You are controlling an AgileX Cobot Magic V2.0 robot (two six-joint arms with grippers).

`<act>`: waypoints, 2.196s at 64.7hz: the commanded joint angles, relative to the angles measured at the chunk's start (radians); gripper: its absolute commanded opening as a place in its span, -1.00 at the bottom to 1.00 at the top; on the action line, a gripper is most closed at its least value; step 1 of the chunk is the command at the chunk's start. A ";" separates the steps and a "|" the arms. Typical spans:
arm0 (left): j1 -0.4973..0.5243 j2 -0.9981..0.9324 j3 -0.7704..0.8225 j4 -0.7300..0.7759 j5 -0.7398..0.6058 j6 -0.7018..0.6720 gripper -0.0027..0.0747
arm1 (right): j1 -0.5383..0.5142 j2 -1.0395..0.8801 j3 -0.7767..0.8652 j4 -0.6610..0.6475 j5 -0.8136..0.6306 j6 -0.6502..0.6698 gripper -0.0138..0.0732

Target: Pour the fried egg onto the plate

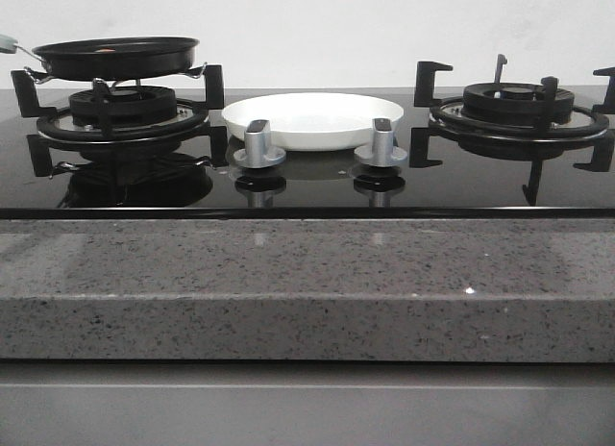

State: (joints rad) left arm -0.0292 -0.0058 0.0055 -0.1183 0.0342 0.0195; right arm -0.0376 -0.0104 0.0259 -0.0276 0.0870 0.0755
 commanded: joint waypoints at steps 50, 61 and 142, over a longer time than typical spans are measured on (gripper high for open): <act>0.000 -0.018 0.006 -0.007 -0.119 -0.008 -0.98 | 0.003 -0.019 -0.003 -0.014 -0.096 -0.004 -0.84; 0.000 -0.016 -0.052 -0.007 -0.149 -0.008 -0.98 | 0.003 -0.018 -0.037 -0.012 -0.100 -0.004 -0.84; 0.000 0.554 -0.778 -0.013 0.521 -0.008 -0.61 | 0.003 0.627 -0.798 0.005 0.603 -0.005 -0.41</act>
State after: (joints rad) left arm -0.0292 0.5296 -0.7373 -0.1183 0.6260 0.0195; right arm -0.0376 0.5956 -0.7372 -0.0258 0.7476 0.0755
